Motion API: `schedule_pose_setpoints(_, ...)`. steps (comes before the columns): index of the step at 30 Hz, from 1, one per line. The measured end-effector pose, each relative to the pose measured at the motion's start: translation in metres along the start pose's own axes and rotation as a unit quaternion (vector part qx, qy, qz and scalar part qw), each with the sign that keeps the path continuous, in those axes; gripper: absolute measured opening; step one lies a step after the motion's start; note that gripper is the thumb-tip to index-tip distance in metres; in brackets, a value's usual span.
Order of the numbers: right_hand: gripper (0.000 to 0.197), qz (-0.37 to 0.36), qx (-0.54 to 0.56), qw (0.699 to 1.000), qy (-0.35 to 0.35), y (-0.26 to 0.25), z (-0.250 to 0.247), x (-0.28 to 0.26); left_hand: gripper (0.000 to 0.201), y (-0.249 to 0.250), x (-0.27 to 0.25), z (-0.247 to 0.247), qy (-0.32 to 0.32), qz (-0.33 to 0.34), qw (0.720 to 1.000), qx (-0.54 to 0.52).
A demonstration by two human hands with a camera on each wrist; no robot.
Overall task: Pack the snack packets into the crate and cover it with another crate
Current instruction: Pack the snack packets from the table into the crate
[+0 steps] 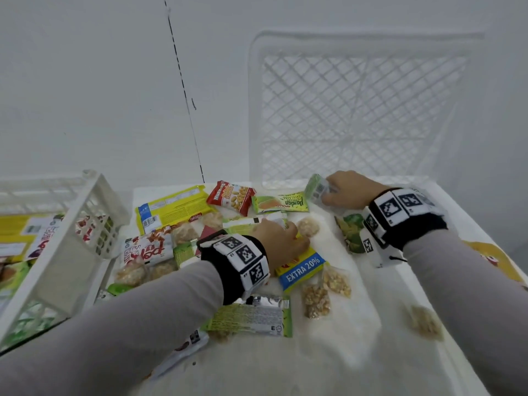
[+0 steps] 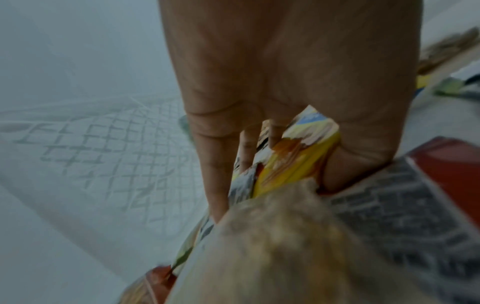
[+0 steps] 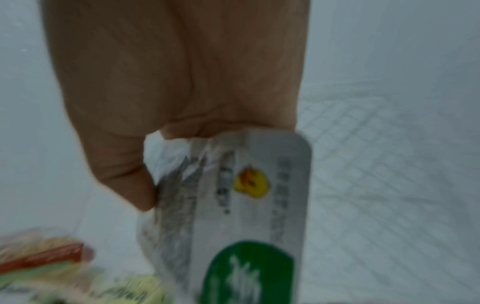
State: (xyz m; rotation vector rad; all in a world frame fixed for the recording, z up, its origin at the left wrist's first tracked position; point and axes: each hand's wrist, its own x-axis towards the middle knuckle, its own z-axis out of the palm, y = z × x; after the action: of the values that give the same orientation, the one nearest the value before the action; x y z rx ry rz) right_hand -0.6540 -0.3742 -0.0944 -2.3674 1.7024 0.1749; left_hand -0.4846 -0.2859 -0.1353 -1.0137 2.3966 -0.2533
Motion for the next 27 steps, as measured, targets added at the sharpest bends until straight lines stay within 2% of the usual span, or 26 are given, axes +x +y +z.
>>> schedule_pose_setpoints(3,0.02,-0.074,-0.089,0.993,0.033,-0.025,0.005,0.021,0.059,0.011,-0.003,-0.01,-0.024,-0.006,1.0,0.001)
schedule_pose_setpoints(6,0.021,-0.134,-0.188,0.973,0.029,-0.043,0.02,0.041,0.055,0.015,-0.003,-0.014,-0.009,-0.018,1.0,-0.02)
schedule_pose_setpoints(11,0.04,-0.146,-0.256,0.956,-0.004,-0.05,0.043,0.056,0.04,0.035,-0.001,-0.003,0.017,-0.037,0.998,0.04)
schedule_pose_setpoints(15,0.029,-0.149,-0.303,0.941,0.004,-0.063,0.049,0.057,0.027,0.042,-0.006,0.0,0.065,-0.037,0.997,0.018)
schedule_pose_setpoints(17,0.022,-0.149,-0.334,0.931,0.01,-0.07,0.047,0.055,0.01,0.045,-0.013,-0.001,0.107,-0.074,0.991,0.016)
schedule_pose_setpoints(19,0.017,-0.145,-0.355,0.923,0.017,-0.078,0.045,0.053,0.013,0.05,-0.016,-0.003,0.138,-0.11,0.984,0.002)
schedule_pose_setpoints(20,0.014,-0.142,-0.361,0.921,0.012,-0.082,0.045,0.052,0.014,0.051,-0.015,-0.002,0.132,-0.111,0.985,-0.012)
schedule_pose_setpoints(22,0.013,-0.151,-0.369,0.917,0.001,-0.087,0.045,0.051,0.031,0.052,-0.008,0.007,0.131,-0.106,0.983,-0.069)
schedule_pose_setpoints(25,0.02,-0.158,-0.354,0.922,-0.001,-0.087,0.044,0.052,0.073,0.046,0.0,0.012,0.045,-0.174,0.965,-0.189)
schedule_pose_setpoints(27,0.018,-0.146,-0.319,0.937,-0.003,-0.084,0.039,0.052,0.075,0.043,0.002,0.015,0.006,-0.223,0.945,-0.238)
